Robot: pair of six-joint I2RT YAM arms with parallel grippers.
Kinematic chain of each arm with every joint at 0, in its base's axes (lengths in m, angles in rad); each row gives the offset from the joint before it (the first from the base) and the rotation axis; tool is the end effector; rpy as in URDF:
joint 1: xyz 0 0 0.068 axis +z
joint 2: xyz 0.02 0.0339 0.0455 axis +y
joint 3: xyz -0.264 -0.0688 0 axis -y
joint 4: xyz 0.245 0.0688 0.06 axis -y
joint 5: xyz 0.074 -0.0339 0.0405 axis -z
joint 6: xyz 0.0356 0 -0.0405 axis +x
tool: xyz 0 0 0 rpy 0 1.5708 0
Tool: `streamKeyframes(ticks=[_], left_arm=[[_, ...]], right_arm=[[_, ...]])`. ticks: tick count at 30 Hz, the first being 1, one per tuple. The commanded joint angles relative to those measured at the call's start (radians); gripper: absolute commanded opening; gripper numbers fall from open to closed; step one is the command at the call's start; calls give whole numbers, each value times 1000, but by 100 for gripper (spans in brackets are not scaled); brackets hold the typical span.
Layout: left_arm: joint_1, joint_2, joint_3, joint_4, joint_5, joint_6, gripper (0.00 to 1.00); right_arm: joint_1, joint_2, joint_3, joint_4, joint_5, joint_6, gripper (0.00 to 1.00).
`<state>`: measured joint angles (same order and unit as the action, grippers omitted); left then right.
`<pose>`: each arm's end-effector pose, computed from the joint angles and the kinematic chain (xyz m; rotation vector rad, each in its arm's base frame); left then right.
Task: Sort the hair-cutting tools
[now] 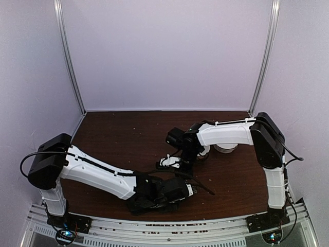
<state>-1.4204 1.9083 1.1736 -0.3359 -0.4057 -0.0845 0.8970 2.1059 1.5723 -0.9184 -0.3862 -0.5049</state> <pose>0.0709 -0.3742 0.1493 1.4489 2.0492 -0.0612 0.2446 0.3278 0.1614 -1.9873 2.3001 0.6182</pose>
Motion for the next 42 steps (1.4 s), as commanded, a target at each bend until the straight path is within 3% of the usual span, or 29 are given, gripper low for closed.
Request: streamKeyframes(ticks=[1, 5, 23, 35, 42], left_arm=[[8, 60, 26, -47, -23, -24, 29], [27, 59, 11, -52, -11, -55, 18], [91, 69, -8, -60, -99, -138, 6], [52, -61, -145, 57, 7, 28, 0], [51, -99, -171, 86, 17, 82, 0]], right_arm=[[-4, -58, -52, -17, -28, -37, 0], [-33, -119, -124, -11, -20, -77, 0], [1, -255, -322, -20, -167, -132, 0], [-27, -196, -307, 79, 6, 14, 0], [-29, -208, -283, 97, -32, -43, 31]])
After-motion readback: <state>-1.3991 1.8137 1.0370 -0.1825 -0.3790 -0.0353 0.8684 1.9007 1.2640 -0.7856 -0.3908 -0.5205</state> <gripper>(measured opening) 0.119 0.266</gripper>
